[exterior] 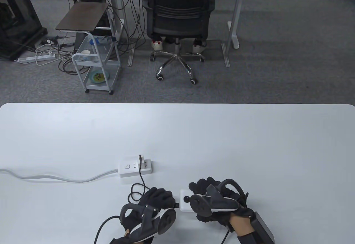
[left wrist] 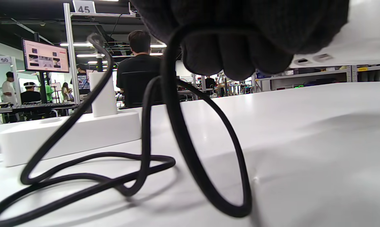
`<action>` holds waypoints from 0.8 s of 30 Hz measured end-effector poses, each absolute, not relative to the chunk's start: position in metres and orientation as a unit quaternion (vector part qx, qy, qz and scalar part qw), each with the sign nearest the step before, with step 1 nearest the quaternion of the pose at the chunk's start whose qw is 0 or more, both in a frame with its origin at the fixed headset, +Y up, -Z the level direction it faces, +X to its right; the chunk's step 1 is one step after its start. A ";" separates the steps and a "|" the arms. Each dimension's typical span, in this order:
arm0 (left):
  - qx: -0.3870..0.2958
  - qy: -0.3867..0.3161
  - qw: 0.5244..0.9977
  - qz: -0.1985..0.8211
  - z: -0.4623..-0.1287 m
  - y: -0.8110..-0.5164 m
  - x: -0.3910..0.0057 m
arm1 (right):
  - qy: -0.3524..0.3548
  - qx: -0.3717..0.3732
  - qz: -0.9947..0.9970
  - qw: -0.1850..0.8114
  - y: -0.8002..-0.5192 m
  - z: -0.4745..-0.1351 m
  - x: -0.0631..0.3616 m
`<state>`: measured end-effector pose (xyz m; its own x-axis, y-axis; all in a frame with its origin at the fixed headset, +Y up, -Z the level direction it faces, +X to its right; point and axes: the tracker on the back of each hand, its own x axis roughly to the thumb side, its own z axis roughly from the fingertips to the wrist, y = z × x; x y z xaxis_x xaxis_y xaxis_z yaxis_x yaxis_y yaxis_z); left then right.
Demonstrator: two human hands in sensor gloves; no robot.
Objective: Unplug the charger and disconnect the battery pack
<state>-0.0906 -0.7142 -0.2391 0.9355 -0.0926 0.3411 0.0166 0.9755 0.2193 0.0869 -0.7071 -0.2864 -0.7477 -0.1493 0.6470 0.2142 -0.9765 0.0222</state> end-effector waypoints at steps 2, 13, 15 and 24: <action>0.111 -0.179 0.977 -0.030 -0.237 -0.713 -0.090 | -0.044 -0.343 -0.933 0.100 -0.706 -0.286 0.087; 0.122 -0.164 0.978 -0.034 -0.239 -0.715 -0.090 | -0.045 -0.335 -0.936 0.099 -0.708 -0.287 0.087; 0.111 -0.165 0.980 -0.034 -0.240 -0.716 -0.090 | -0.040 -0.335 -0.934 0.113 -0.708 -0.285 0.085; 0.110 -0.165 0.980 -0.028 -0.240 -0.719 -0.090 | -0.039 -0.331 -0.935 0.119 -0.709 -0.286 0.085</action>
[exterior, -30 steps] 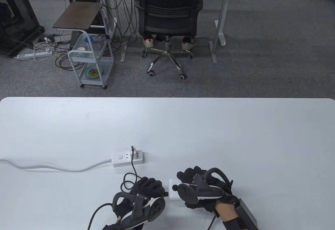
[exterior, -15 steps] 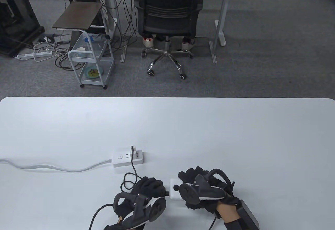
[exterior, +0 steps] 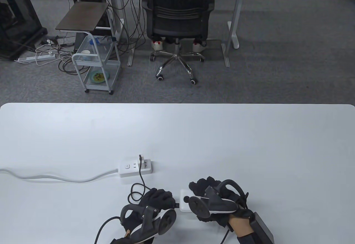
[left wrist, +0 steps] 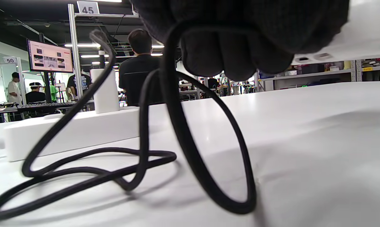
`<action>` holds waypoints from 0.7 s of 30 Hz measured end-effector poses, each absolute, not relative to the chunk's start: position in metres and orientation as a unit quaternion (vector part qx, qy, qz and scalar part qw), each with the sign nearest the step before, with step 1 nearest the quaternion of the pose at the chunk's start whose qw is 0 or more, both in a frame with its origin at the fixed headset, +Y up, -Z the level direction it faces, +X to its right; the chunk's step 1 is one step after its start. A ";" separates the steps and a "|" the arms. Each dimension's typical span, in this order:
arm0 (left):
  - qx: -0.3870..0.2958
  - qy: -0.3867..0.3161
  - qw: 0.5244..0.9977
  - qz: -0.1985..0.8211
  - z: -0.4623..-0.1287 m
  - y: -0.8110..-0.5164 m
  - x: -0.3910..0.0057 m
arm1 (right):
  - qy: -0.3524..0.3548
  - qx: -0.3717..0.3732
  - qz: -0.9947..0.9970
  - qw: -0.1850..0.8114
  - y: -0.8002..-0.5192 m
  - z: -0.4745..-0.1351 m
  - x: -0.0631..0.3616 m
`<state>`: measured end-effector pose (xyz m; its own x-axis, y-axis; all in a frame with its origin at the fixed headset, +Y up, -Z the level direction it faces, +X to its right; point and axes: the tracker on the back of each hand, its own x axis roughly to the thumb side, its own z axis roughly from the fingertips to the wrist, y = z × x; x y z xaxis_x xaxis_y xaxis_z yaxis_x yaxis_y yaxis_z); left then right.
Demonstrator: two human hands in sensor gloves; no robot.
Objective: Unplug the charger and disconnect the battery pack
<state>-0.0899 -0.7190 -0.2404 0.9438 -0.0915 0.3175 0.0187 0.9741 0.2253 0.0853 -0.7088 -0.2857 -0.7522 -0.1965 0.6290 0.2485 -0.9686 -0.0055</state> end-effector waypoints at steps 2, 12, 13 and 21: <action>0.119 -0.156 0.980 -0.036 -0.240 -0.718 -0.089 | -0.041 -0.331 -0.936 0.109 -0.709 -0.286 0.086; 0.111 -0.160 0.980 -0.029 -0.241 -0.719 -0.090 | -0.037 -0.327 -0.938 0.106 -0.708 -0.287 0.088; 0.117 -0.159 0.980 -0.020 -0.241 -0.718 -0.091 | -0.036 -0.327 -0.939 0.105 -0.708 -0.289 0.089; 0.126 -0.149 0.980 -0.038 -0.241 -0.719 -0.088 | -0.045 -0.325 -0.939 0.105 -0.710 -0.287 0.089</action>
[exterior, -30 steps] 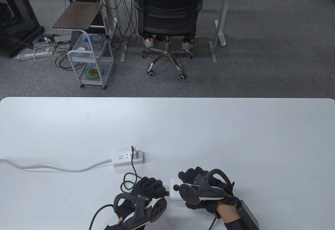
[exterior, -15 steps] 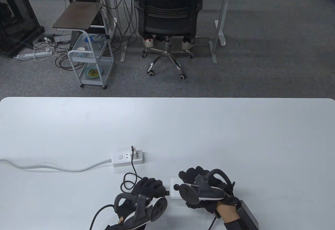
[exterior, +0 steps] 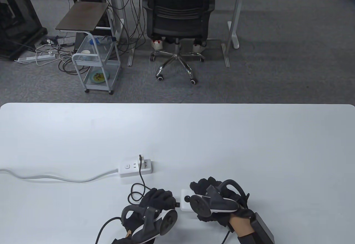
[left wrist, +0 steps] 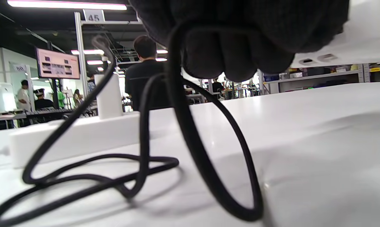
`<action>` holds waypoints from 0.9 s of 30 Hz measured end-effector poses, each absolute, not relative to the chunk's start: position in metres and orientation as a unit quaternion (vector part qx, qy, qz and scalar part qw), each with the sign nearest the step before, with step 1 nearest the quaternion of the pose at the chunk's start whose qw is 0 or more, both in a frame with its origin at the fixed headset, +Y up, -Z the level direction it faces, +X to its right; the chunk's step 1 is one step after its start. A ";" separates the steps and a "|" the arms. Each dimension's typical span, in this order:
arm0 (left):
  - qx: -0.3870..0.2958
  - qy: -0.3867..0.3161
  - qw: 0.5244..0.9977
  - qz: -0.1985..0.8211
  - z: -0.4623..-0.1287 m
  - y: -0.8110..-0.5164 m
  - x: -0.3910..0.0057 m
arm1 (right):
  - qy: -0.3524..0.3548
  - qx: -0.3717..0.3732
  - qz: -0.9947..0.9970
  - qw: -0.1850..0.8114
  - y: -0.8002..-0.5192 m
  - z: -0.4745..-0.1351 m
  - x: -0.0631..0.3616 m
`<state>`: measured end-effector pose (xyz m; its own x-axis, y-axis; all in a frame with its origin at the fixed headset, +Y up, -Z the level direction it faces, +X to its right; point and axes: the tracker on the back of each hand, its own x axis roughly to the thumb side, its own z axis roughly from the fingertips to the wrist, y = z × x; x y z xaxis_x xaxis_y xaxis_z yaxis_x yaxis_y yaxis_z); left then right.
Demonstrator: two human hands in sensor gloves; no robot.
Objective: Unplug the charger and disconnect the battery pack
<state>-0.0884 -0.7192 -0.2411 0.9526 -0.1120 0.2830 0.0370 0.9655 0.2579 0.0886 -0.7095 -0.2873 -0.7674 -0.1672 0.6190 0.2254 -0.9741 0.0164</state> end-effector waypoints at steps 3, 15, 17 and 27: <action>0.118 -0.147 0.982 -0.019 -0.245 -0.721 -0.090 | -0.042 -0.319 -0.942 0.100 -0.710 -0.291 0.091; 0.120 -0.151 0.981 -0.024 -0.243 -0.720 -0.090 | -0.033 -0.321 -0.940 0.112 -0.710 -0.288 0.090; 0.129 -0.150 0.980 -0.022 -0.243 -0.720 -0.089 | -0.033 -0.318 -0.941 0.107 -0.709 -0.288 0.090; 0.130 -0.145 0.981 -0.020 -0.242 -0.719 -0.088 | -0.032 -0.316 -0.942 0.108 -0.709 -0.288 0.093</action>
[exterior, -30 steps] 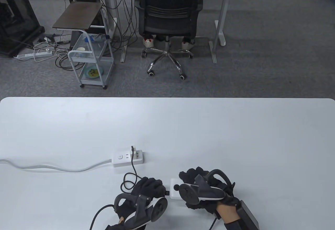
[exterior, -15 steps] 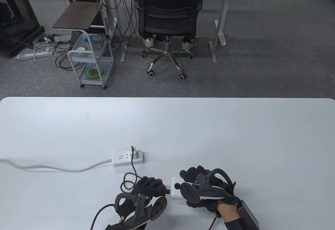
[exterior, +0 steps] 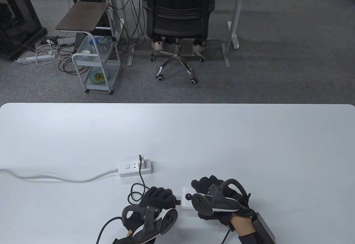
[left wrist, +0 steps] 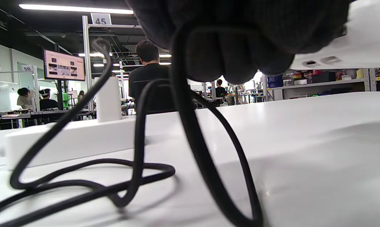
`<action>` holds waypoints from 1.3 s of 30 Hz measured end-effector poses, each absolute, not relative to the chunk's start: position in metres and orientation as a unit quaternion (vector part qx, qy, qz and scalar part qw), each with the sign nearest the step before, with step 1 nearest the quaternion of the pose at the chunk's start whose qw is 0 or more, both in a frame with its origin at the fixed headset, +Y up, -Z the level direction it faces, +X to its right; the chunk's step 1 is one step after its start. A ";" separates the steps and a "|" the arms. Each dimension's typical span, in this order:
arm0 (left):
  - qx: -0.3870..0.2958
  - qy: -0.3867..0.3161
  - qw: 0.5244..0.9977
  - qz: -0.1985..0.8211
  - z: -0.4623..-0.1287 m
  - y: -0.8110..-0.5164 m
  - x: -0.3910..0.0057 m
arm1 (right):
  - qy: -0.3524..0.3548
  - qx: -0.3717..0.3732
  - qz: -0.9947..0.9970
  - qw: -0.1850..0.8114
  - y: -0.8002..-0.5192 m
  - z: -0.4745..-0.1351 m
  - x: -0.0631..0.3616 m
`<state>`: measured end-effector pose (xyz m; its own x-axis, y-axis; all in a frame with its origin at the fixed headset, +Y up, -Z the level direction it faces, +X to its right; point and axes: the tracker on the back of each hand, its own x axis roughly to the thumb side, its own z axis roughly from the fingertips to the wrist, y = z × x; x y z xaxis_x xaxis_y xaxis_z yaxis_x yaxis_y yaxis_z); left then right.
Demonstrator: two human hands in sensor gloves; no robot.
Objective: Unplug the charger and disconnect the battery pack
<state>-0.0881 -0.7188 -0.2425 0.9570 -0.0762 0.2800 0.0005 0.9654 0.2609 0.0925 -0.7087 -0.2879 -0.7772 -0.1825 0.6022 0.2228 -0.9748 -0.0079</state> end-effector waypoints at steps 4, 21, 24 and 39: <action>0.134 -0.138 0.981 -0.032 -0.243 -0.719 -0.087 | -0.031 -0.317 -0.940 0.123 -0.708 -0.285 0.089; 0.132 -0.125 0.983 -0.021 -0.244 -0.718 -0.104 | -0.030 -0.292 -0.949 0.115 -0.705 -0.291 0.110; 0.133 -0.127 0.983 -0.018 -0.243 -0.717 -0.103 | -0.030 -0.292 -0.949 0.112 -0.705 -0.291 0.111; 0.125 -0.130 0.983 -0.027 -0.242 -0.718 -0.101 | 0.001 -0.306 -0.937 0.168 -0.696 -0.279 0.099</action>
<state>-0.1009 -0.7177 -0.2423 0.9649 -0.0847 0.2485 0.0195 0.9671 0.2537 0.0986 -0.6961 -0.2788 -0.7558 -0.3162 0.5734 0.3150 -0.9433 -0.1051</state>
